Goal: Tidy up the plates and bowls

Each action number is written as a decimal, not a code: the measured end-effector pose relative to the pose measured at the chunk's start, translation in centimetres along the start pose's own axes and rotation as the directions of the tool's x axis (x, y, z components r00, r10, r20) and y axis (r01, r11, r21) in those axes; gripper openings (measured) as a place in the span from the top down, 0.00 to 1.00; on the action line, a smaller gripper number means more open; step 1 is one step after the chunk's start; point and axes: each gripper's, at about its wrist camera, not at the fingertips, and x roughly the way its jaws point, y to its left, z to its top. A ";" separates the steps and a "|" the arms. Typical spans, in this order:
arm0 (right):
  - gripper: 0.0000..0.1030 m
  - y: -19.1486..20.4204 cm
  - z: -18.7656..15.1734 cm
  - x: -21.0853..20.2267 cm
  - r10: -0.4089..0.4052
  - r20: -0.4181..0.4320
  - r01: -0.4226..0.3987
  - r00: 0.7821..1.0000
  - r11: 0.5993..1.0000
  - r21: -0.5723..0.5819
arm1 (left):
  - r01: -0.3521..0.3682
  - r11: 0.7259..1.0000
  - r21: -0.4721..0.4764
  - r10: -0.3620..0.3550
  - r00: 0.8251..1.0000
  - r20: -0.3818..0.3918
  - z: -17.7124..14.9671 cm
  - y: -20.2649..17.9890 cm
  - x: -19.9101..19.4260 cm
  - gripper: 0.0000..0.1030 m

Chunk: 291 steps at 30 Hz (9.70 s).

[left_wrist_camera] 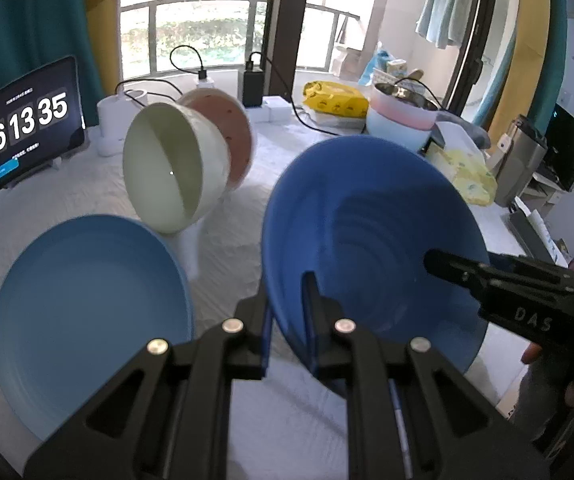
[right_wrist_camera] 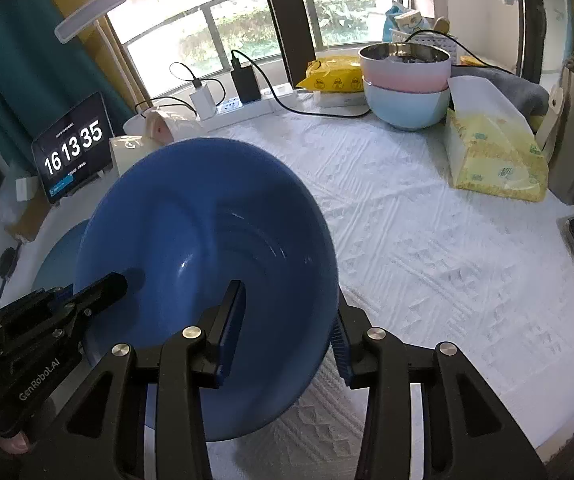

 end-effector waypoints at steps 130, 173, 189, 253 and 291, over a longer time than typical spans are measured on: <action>0.75 14.5 10.1 11.0 -0.002 -0.063 -0.006 0.998 0.992 -0.126 | 0.013 0.976 -0.220 -0.046 0.989 -0.142 8.3 17.5 10.1 0.63; 0.77 13.8 11.5 8.4 0.008 -0.012 -0.010 1.000 0.991 -0.130 | -0.033 0.986 -0.165 0.026 0.999 -0.046 8.1 17.0 9.0 0.90; 0.72 16.1 10.1 12.6 -0.012 -0.140 -0.014 0.990 0.982 -0.189 | -0.031 0.985 -0.172 0.013 0.995 -0.102 8.0 17.3 10.3 0.84; 0.84 7.3 8.0 -1.3 0.084 0.092 -0.080 0.992 0.996 -0.038 | 0.084 0.995 -0.049 -0.078 0.990 0.117 7.8 5.8 -2.4 0.88; 0.81 2.6 2.9 0.7 0.060 -0.125 -0.055 0.990 0.998 0.042 | 0.043 0.998 0.037 -0.040 0.997 -0.059 4.0 0.7 1.6 0.88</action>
